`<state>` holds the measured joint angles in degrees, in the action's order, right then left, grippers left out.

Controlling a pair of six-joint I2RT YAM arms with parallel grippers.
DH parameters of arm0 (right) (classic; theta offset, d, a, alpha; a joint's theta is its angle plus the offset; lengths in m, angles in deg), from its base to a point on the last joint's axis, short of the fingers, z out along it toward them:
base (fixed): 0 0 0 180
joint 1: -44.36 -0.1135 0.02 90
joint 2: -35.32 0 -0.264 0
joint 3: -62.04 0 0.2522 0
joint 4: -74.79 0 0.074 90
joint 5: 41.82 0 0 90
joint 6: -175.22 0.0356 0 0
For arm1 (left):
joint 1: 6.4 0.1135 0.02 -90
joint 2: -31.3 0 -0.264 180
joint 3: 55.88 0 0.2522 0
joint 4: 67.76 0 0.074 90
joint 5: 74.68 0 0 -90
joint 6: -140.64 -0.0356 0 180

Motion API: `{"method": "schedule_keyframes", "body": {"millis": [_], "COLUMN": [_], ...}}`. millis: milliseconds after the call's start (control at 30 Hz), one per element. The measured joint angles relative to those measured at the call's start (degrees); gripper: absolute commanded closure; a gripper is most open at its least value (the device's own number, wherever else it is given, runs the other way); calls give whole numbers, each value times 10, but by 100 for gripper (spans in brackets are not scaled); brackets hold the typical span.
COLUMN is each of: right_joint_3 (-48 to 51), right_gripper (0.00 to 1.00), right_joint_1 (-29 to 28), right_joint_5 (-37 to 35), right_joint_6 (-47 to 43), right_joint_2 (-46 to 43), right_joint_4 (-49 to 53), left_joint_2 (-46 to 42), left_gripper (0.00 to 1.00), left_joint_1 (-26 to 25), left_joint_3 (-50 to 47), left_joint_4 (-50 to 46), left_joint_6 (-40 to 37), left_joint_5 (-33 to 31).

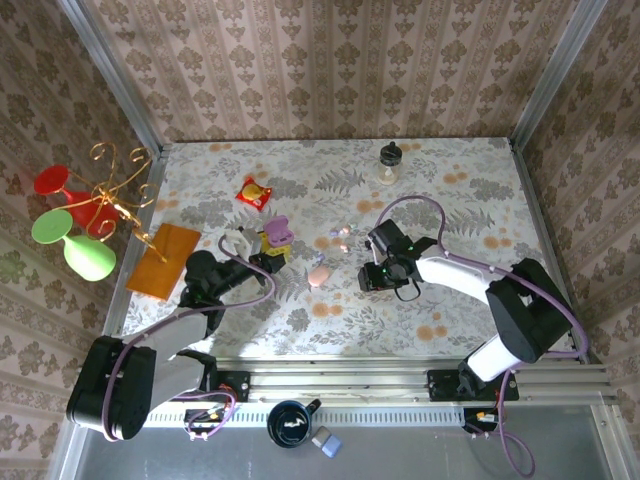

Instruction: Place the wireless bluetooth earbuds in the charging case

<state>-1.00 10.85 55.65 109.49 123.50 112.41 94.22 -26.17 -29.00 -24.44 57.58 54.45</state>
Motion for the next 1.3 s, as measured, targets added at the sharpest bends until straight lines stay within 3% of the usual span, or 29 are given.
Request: {"method": "schedule_keyframes", "body": {"millis": [233,667,1300], "right_joint_3": [-31,-91,-97], "right_gripper": [35,53,55], "right_joint_1": [-48,-103,-97], "right_joint_5": [-89,-213,-263], "right_joint_6": [28,31,28], "right_joint_2": [2,118,119], "right_joint_4": [27,91,127], "left_joint_2": [0,2,11], "left_gripper": [73,74,74], "left_joint_1": [0,0,0], "left_joint_3": [0,0,12], "left_joint_4": [1,2,3], "left_joint_6": [0,0,0], "left_joint_5": [-5,-5,-4]}}
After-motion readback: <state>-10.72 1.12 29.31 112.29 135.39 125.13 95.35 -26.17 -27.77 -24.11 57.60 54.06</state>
